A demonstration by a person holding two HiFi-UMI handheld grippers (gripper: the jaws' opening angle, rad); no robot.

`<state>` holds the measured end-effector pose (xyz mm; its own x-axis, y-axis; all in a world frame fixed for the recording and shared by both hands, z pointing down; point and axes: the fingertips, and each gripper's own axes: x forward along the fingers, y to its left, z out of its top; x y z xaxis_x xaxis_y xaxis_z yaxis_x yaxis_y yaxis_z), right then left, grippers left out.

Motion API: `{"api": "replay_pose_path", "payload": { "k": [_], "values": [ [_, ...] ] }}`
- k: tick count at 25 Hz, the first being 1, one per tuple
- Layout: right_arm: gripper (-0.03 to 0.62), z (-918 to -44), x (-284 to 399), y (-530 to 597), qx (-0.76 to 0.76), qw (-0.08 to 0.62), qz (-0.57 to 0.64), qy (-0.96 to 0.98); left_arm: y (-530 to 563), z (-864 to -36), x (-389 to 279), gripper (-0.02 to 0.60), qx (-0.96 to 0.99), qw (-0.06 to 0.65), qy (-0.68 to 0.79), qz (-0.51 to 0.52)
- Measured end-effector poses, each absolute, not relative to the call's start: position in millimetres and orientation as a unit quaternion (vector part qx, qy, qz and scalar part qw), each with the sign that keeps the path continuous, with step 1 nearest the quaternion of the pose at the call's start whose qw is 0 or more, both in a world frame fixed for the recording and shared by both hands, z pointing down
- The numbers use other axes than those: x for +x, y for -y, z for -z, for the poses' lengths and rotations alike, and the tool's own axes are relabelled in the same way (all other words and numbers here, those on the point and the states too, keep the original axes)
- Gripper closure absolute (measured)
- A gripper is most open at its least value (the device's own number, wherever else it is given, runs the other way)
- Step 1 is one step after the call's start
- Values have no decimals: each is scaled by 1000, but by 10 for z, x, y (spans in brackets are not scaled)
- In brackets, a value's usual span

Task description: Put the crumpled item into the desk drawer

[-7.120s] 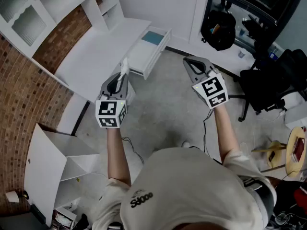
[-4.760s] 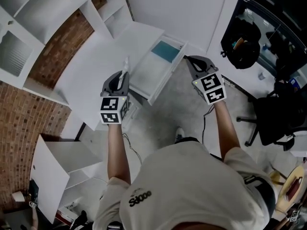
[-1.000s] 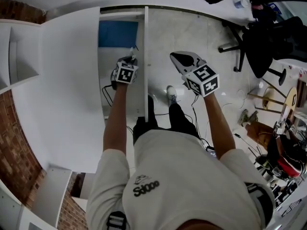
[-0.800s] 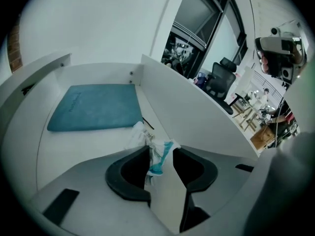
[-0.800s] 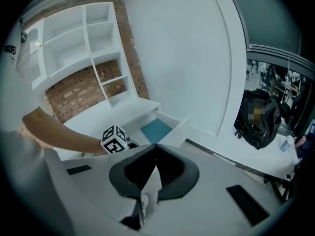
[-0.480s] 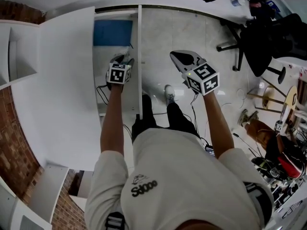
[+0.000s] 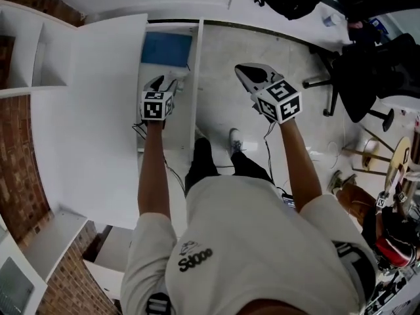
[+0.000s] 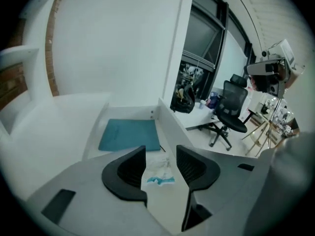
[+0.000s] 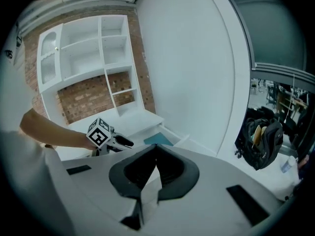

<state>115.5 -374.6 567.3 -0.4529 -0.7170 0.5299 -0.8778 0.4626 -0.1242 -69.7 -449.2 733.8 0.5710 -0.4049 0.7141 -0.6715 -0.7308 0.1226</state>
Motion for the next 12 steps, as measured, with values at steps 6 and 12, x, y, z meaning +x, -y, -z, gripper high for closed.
{"api": "replay_pose_path", "payload": {
  "k": [6,12],
  "values": [
    [591,-5196,1166,3796,476,196,-135,847,4497,-6524,-939,439,866,146,376,-295],
    [591,-4708,1090,3802,464,185,-66,864,4360,-5715,-1143,480,868,111,424,-233]
  ]
}}
